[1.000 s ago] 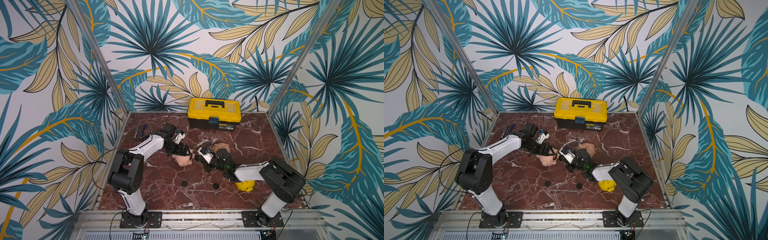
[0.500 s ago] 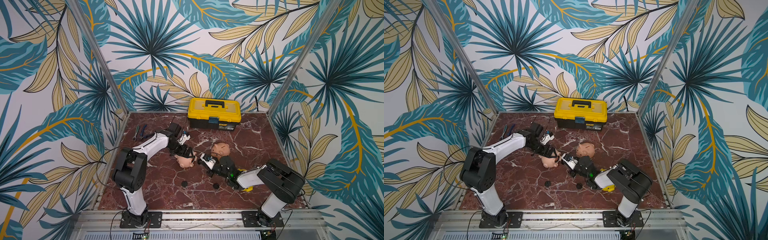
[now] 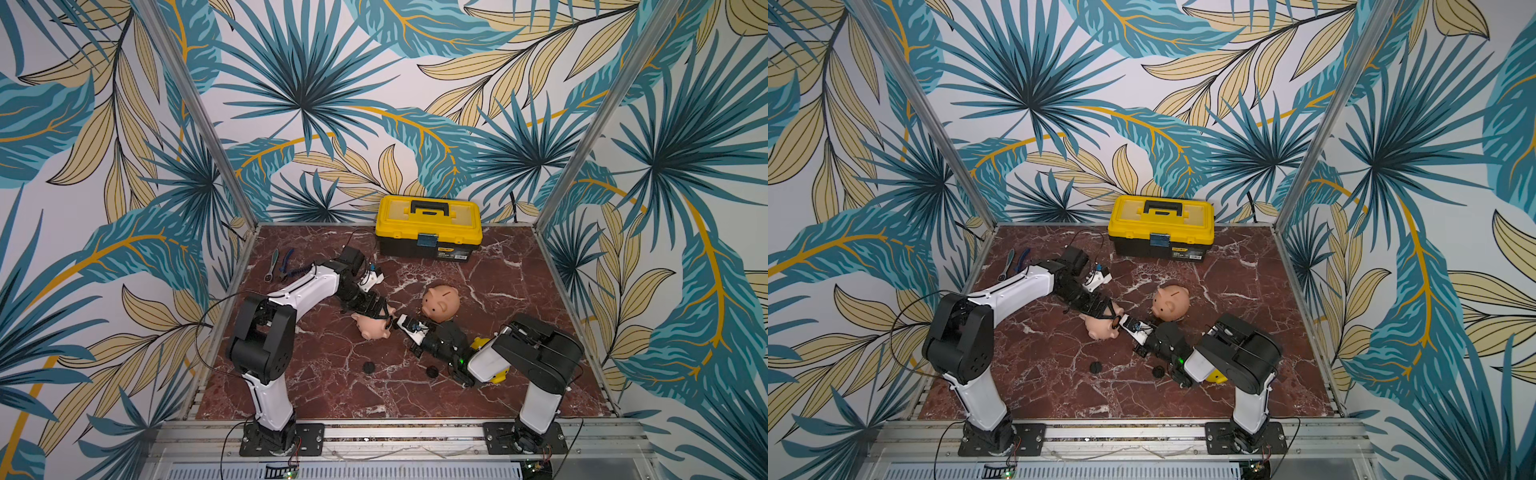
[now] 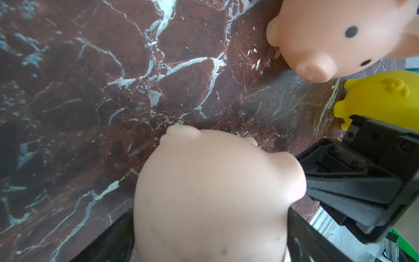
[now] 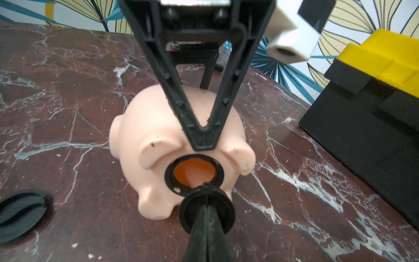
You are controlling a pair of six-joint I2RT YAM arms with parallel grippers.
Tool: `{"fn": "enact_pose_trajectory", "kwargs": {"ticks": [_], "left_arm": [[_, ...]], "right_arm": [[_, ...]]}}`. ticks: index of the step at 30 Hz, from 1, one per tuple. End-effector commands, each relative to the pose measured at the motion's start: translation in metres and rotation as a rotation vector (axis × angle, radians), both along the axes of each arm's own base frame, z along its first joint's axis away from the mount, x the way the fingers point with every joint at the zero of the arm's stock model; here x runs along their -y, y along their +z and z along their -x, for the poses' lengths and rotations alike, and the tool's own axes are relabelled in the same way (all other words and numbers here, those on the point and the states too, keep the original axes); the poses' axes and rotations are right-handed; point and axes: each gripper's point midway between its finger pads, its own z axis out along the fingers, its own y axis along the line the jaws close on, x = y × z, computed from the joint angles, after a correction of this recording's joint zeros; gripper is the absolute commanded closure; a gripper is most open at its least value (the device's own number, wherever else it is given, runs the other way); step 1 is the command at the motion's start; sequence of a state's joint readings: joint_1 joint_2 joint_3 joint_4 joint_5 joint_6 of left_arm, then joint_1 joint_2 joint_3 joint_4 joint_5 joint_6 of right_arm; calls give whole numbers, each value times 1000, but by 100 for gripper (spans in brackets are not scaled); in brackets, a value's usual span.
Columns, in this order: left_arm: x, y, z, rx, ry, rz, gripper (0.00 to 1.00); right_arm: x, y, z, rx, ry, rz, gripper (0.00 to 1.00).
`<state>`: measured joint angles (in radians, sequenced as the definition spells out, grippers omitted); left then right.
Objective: Close piggy banks
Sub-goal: Insert the knob into the piggy bank.
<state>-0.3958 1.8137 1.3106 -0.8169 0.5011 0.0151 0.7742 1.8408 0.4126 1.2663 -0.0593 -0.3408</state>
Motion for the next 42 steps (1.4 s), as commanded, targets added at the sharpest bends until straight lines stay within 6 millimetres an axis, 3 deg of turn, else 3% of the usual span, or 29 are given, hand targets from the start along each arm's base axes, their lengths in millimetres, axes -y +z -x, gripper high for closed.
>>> {"fn": "enact_pose_trajectory", "kwargs": {"ticks": [1,42], "left_arm": [[3,-7,10,-67,-20,-10,3],[6,-6,7,-74,-15,2,3]], "right_arm": [[-6,8,-2,41,6,-20,100],[-21,-1,-7,13,17,-50,100]]}}
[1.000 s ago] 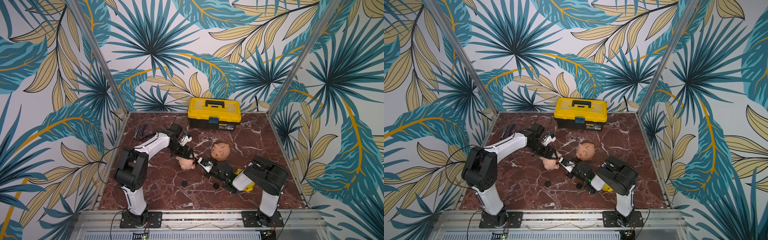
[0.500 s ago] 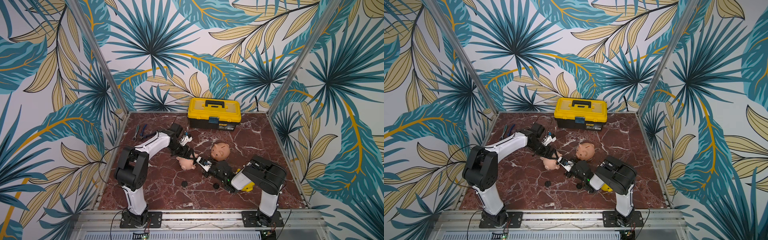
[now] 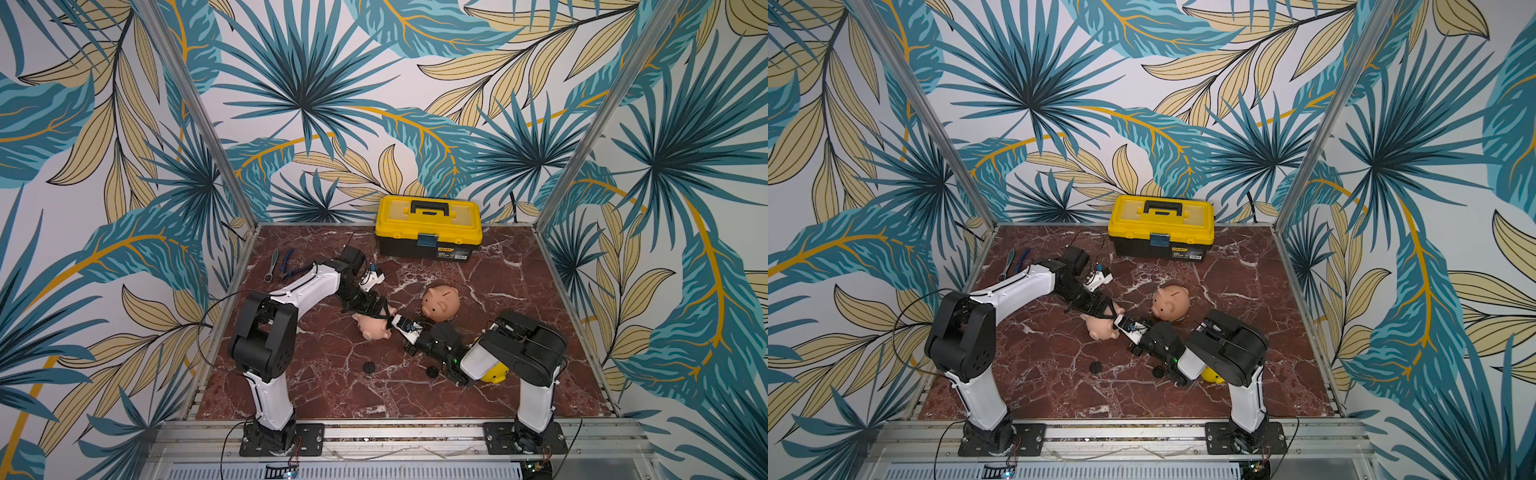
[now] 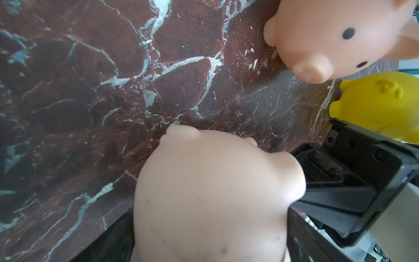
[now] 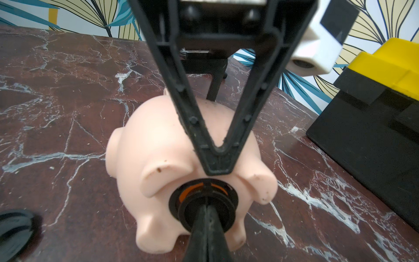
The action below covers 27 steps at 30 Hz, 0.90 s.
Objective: Close piggy banks
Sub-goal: Insert the knob into the piggy bank, then screw the knob on the piggy bank.
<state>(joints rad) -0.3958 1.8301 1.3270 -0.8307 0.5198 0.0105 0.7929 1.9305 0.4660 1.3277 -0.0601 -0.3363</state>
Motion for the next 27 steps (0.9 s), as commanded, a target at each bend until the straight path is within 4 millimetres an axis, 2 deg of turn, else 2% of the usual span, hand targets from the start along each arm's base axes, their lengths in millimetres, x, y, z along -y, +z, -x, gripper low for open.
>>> {"fn": "enact_pose_trajectory", "kwargs": {"ticks": [1,11,27], "left_arm": [[4,-6,7,-52,-15,-9,3],[3,-8,7,-60,-13,-11,3],[5,-12,8,-69,-15,-14,4]], "right_arm": [[-4,5,-3,-3,-8,-36,100],[-2,20,-8,-16,-49,-138,100],[-5,22,-12,-125,-79,-240,100]]}}
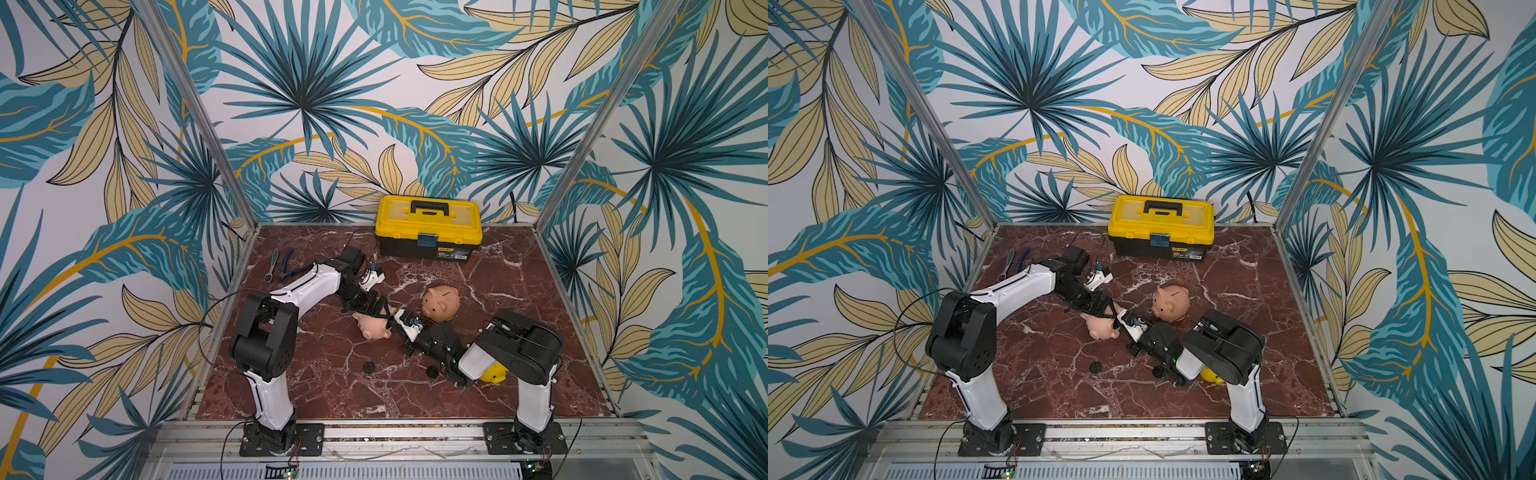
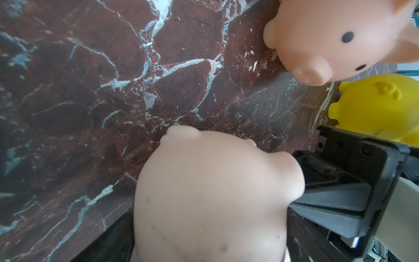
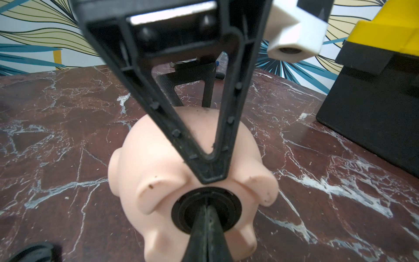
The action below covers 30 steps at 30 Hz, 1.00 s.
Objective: Close piggy banks
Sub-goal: Screw the knob on the piggy bank.
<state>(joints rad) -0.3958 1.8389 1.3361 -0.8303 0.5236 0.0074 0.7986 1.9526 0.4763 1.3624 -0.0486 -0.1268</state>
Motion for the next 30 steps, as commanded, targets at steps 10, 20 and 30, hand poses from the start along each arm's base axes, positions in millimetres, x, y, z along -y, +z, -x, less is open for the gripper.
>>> {"fn": "enact_pose_trajectory", "kwargs": {"ticks": [10,20,30], "left_arm": [[3,-11,11,-61,-21,-23,4],[4,-5,12,-22,-34,-22,4],[4,2,11,33,-42,-4,4]], "right_arm": [[-1,24,-13,-72,-77,-150,100],[0,35,-17,-208,-125,-251,100],[-3,52,-15,-304,-123,-376,100]]}}
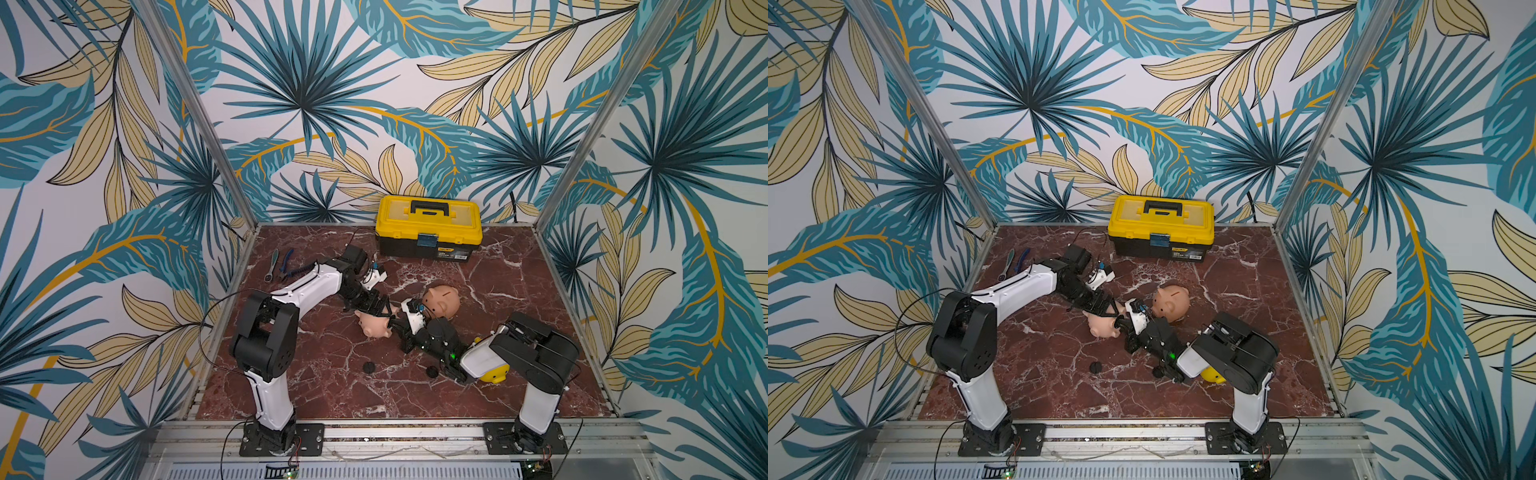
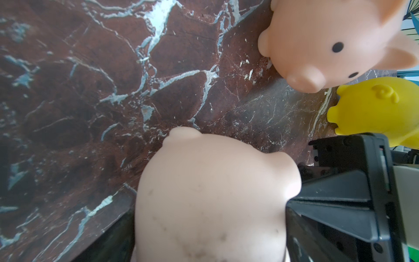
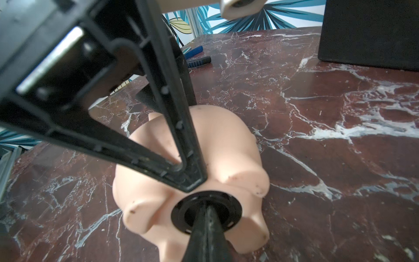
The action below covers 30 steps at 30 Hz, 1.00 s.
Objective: Close piggy banks
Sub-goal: Screw the knob on the piggy bank.
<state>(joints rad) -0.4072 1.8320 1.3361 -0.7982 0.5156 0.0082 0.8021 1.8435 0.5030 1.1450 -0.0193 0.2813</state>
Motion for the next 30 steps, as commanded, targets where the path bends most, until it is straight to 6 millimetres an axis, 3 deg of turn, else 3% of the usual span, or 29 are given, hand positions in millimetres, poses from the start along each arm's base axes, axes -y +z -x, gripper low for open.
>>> {"fn": "enact_pose_trajectory", "kwargs": {"ticks": [1,21,30], "left_arm": [[-1,-2,17,-2,-34,-11,4],[-5,-1,11,94,-15,-15,4],[-7,0,6,108,11,-26,3]], "right_arm": [[-5,51,-13,43,-41,-177,100],[-11,61,-12,-47,4,-283,100],[-6,42,-12,-65,18,-217,100]]}}
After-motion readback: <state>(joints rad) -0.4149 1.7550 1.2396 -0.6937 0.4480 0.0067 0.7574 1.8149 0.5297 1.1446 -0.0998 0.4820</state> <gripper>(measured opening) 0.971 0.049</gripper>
